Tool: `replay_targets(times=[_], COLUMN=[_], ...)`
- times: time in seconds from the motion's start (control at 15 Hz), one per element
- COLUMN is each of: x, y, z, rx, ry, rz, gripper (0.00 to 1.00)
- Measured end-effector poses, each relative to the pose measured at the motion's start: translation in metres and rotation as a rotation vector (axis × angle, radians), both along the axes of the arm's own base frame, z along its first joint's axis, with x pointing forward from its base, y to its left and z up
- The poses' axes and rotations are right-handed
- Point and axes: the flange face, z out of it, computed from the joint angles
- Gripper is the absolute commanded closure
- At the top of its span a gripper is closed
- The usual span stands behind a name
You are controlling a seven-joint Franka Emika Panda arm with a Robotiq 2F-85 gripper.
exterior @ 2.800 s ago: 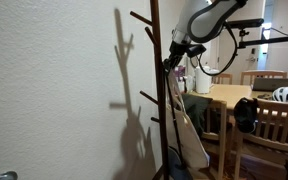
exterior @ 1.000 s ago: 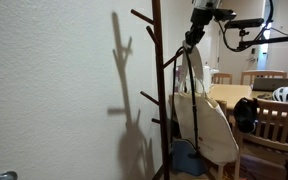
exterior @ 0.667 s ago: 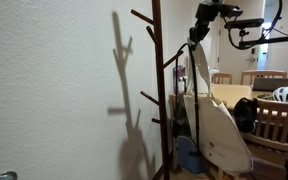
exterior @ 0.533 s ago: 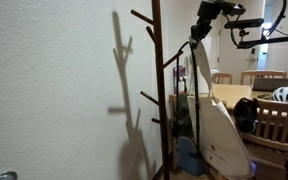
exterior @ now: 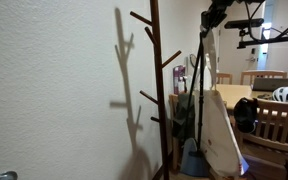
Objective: Take the bag and hang it on the left of the stand
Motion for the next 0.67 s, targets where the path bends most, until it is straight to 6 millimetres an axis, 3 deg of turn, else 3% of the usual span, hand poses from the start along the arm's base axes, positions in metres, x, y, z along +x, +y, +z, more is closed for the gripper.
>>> replay_targets(times=[0.27,0.67], x=[-0.016,-0.014], y=[0.004,0.009], z=[0.009,-0.003], rx=[-0.015,-0.025], ry=[0.009,0.063], rz=[-0.013,-0.009], gripper=[0.94,0.97])
